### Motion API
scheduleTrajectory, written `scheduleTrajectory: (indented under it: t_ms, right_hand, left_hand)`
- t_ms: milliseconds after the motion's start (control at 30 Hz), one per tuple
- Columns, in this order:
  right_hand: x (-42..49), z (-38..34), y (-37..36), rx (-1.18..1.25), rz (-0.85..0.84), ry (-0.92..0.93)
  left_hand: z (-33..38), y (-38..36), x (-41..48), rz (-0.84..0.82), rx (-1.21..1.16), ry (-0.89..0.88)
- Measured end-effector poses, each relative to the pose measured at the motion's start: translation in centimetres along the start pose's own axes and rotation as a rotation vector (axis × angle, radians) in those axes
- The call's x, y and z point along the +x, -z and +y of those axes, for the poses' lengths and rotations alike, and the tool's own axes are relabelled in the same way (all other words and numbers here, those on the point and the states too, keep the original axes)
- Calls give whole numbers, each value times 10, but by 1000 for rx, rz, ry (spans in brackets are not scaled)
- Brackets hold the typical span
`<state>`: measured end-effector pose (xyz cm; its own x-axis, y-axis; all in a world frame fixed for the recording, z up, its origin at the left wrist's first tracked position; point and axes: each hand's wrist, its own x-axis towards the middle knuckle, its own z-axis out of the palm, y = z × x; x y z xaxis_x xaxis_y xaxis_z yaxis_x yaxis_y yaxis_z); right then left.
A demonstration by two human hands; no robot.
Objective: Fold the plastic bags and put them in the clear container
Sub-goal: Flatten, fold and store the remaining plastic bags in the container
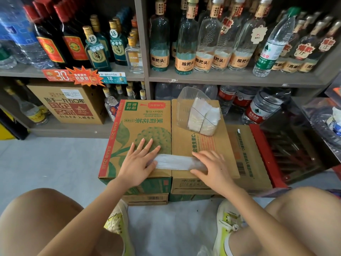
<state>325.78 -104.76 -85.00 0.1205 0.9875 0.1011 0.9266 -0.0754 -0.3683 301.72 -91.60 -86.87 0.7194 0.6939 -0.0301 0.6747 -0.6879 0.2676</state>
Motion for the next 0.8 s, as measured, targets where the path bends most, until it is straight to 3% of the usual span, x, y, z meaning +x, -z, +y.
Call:
scheduleTrajectory:
  t_ms: [100, 200, 400, 567, 700, 800]
  right_hand:
    - [7, -10, 2, 59, -6, -39]
    - [10, -18, 1, 73, -50, -82]
    - [14, -34, 16, 281, -170, -195]
    - [19, -39, 43, 698, -257, -307]
    - [25, -29, 47, 1117, -73, -448]
    - [32, -41, 28, 1090, -227, -404]
  left_hand:
    - [-1, 15, 4, 122, 13, 7]
    - [18, 16, -3, 345, -133, -6]
    - [48, -10, -11, 268, -265, -66]
    - [53, -13, -1, 417, -332, -12]
    - [60, 0, -3, 432, -652, 327]
    - [60, 9, -3, 357, -851, 448]
